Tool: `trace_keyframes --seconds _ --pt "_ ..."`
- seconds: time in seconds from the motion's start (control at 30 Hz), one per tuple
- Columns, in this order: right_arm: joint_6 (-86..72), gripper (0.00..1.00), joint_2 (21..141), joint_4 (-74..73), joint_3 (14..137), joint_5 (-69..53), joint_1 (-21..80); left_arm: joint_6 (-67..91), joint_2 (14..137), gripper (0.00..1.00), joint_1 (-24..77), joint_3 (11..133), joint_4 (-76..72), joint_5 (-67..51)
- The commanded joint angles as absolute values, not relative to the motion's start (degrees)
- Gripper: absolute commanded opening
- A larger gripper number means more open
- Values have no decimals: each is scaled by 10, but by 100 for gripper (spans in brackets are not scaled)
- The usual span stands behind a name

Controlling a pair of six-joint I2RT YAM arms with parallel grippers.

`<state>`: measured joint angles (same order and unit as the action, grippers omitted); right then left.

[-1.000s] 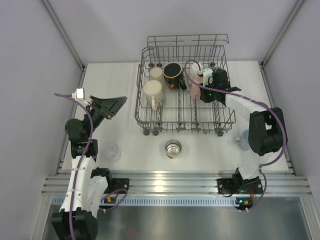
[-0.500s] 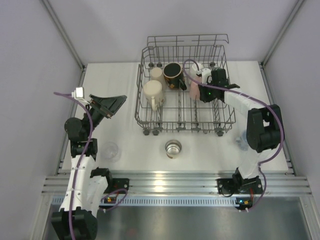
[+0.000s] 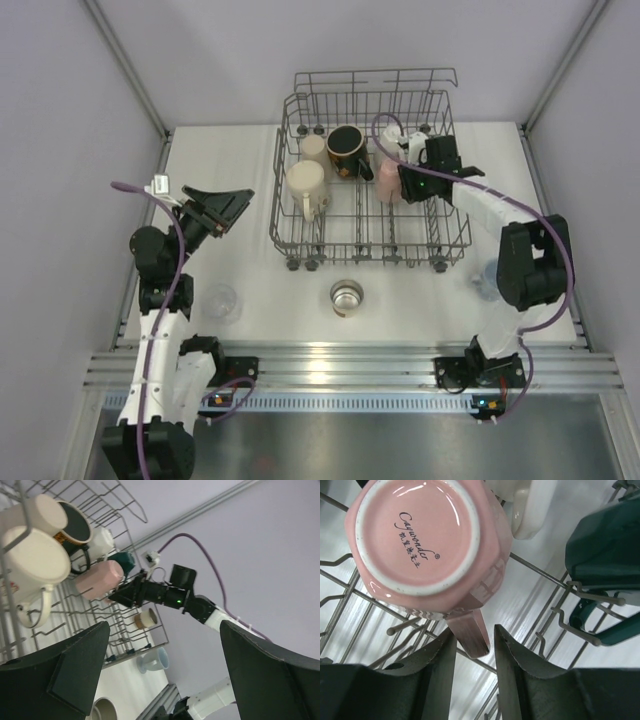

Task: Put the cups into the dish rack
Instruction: Place the cup upside down on the dish rack

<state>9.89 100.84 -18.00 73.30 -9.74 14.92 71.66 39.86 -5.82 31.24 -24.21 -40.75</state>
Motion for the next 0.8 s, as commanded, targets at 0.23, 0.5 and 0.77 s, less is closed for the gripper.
trace_keyframes --seconds 0.23,0.5,0.77 --pt "46 38 901 -265 787 -48 133 545 394 95 -57 436 137 -252" --pt "-72 50 803 -256 758 -66 133 500 464 88 -56 496 277 -153" --pt "-195 66 662 -83 604 -142 141 404 474 86 -57 526 351 -83"
